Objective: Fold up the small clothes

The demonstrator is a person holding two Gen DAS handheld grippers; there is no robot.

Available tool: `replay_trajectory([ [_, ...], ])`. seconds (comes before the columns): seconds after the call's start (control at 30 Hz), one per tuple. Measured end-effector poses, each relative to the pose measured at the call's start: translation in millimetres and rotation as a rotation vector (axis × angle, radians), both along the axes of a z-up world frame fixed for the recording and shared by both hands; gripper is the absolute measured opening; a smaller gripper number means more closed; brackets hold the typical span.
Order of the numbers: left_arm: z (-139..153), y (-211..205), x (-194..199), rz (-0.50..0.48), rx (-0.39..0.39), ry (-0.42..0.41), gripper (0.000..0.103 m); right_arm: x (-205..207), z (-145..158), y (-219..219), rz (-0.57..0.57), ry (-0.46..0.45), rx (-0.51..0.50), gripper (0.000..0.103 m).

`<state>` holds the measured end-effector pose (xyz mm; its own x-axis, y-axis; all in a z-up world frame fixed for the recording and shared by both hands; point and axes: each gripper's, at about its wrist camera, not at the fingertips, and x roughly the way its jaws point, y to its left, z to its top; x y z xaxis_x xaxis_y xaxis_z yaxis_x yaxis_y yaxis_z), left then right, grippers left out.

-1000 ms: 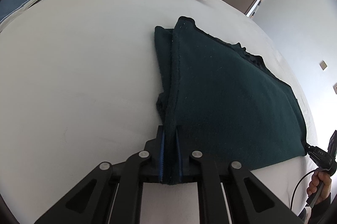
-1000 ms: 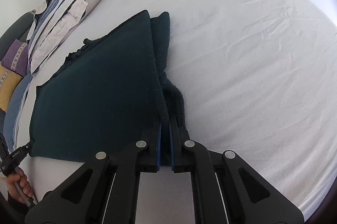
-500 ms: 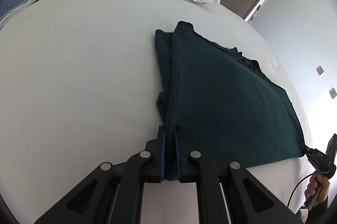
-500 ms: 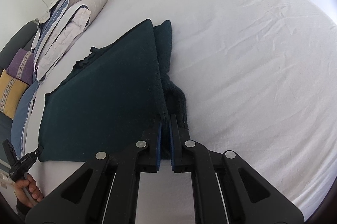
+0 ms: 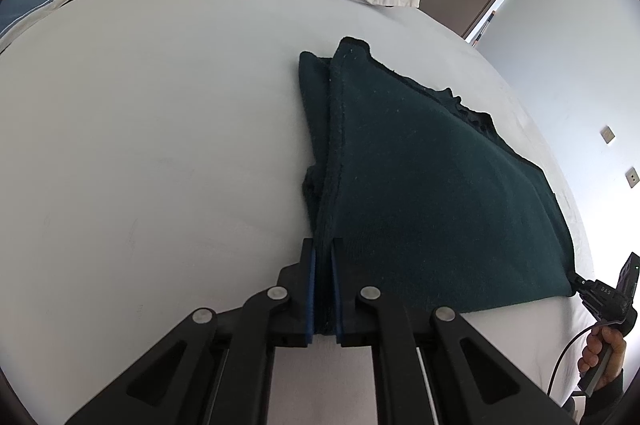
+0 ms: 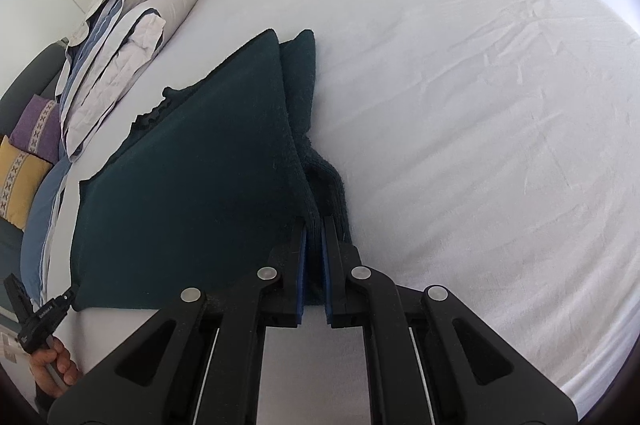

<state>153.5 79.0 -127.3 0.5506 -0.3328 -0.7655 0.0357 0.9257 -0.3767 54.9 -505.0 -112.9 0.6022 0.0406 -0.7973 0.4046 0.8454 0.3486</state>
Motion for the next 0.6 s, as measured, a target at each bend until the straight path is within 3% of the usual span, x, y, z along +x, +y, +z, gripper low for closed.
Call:
replay_trajectory([
  [0.07, 1.2, -1.4, 0.7, -0.010, 0.007, 0.000, 0.008, -4.5, 1.4, -6.8, -0.032, -0.014, 0.028, 0.011],
  [0.17, 5.2, -3.0, -0.2, -0.024, 0.041, 0.004, 0.014, -18.0, 6.4, -22.5, -0.132, -0.036, 0.043, 0.052],
  [0.2, 8.7, -2.6, -1.1, -0.017, 0.062, 0.002, 0.019, -25.2, 9.8, -26.9, -0.162, -0.065, 0.056, 0.058],
  [0.33, 33.8, -6.5, -5.4, 0.013, 0.120, -0.060, 0.023, -45.4, 20.9, -34.9, -0.191, -0.126, 0.121, 0.059],
  [0.43, 50.1, -24.5, -1.4, -0.026, 0.113, -0.098, 0.023, -44.1, 20.8, -38.9, -0.189, -0.131, 0.173, 0.059],
  [0.6, 58.7, -70.0, 8.9, -0.099, 0.108, -0.118, 0.040, -19.0, 14.9, -44.0, -0.174, -0.130, 0.267, 0.059],
])
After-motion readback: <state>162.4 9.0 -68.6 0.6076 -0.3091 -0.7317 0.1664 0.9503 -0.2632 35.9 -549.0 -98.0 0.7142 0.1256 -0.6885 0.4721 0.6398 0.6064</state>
